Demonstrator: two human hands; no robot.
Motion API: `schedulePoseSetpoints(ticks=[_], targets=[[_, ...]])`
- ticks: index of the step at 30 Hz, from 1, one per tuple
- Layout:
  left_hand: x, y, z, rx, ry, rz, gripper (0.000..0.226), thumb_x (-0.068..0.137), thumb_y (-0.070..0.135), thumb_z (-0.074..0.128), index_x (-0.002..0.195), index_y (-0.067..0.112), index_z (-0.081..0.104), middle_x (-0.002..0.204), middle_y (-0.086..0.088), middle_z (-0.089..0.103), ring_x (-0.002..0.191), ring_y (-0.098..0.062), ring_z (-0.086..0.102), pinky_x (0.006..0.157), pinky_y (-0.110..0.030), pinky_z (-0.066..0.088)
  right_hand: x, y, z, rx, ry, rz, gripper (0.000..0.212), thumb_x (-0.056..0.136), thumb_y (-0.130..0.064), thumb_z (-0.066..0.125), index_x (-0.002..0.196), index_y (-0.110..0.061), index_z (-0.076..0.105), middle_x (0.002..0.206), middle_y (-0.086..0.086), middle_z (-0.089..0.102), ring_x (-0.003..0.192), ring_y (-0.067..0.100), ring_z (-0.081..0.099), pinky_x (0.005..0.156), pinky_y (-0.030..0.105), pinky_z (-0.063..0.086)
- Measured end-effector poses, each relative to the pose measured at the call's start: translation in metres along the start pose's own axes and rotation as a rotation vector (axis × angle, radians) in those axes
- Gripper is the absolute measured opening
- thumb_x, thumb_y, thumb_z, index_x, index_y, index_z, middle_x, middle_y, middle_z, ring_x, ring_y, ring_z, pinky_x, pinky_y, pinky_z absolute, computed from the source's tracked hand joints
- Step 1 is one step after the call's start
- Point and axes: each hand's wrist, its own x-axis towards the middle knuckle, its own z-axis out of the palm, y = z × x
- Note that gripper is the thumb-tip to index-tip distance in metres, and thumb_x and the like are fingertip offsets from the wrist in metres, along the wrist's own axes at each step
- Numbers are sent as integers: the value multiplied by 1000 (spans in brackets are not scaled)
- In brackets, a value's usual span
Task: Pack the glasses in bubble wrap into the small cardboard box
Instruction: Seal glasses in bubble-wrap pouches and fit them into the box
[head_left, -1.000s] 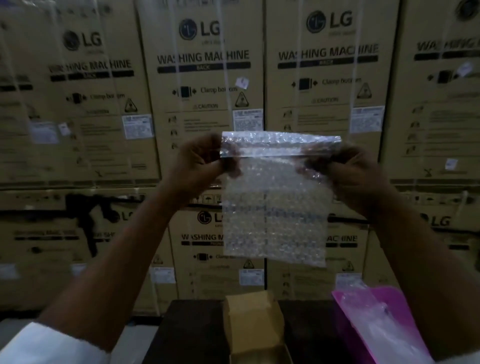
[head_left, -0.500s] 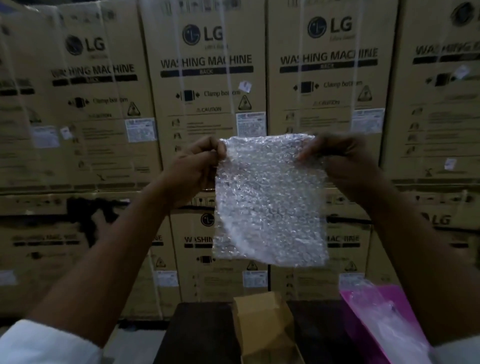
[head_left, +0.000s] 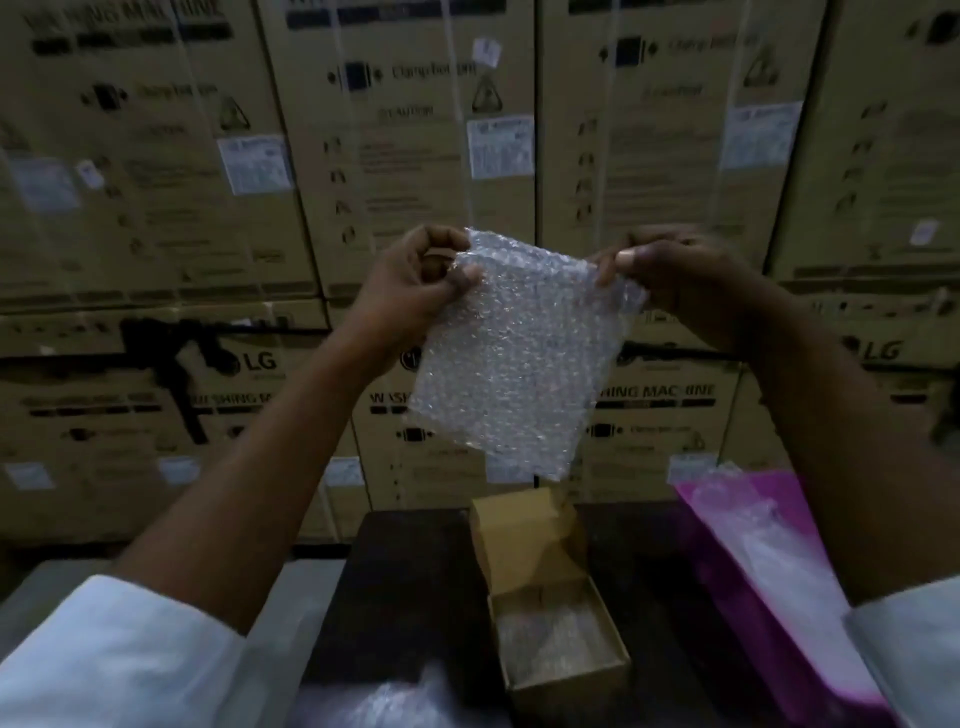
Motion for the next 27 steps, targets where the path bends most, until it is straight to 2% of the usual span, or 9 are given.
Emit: schedulePoseSetpoints(ticks=[3,6,9,12,14,17,21,24,27], targets=[[-3,-16,4,128,-201,31,17,90,14,64,105,19,59,99,-4,66,90,-16,65,76,-29,55,-4,16,5,109,0,128,40,77,-40,74,108,-25,54,123,10,63,106,25,66,89,49,52],[-5,-21,16,212,-314,16,25,90,15,63,114,15,57,105,-6,65,93,-21,66,80,-36,56,-6,23,21,-17,-112,275,72,73,-36,78,135,-32,42,123,10,59,106,26,64,82,42,55],[-4,-28,25,158,-378,-71,46,86,19,67,129,20,51,112,-9,66,100,-26,66,83,-42,57,-7,33,41,-13,-105,318,43,83,-12,66,124,-17,54,112,13,66,98,24,66,81,36,57],[-7,-48,12,22,-497,-290,69,78,20,73,140,24,41,132,-6,57,114,-22,61,93,-38,54,-10,46,42,58,92,265,21,89,-4,59,109,-9,61,99,9,68,85,15,68,70,26,55],[-16,-65,2,12,-599,-413,52,79,13,72,127,12,53,116,-5,66,104,-23,65,88,-33,55,-15,56,36,135,197,280,22,89,-4,60,111,-8,60,99,6,69,82,12,68,67,23,53],[-33,-93,0,-115,-450,-502,27,77,12,68,103,8,62,96,-2,70,91,-21,65,76,-30,56,-24,72,33,215,283,325,25,88,-5,62,112,-13,59,106,7,68,90,15,66,70,26,53],[-50,-118,11,-471,-89,-509,47,79,12,68,123,11,53,97,-5,60,78,-15,54,61,-23,54,-37,94,42,231,389,316,42,86,0,63,124,-15,51,111,6,63,95,16,65,72,25,54],[-64,-130,25,-364,108,-469,55,81,-3,66,127,21,47,113,-11,61,89,-18,63,61,-25,55,-50,110,54,36,446,292,56,87,-1,63,130,-30,43,110,-1,59,96,13,62,71,26,56],[-85,-141,39,-183,84,-371,61,82,-7,65,130,27,46,121,-8,56,102,-22,64,78,-36,59,-64,126,65,-157,436,296,61,87,-5,64,130,-40,38,123,-2,53,93,17,63,68,34,59]])
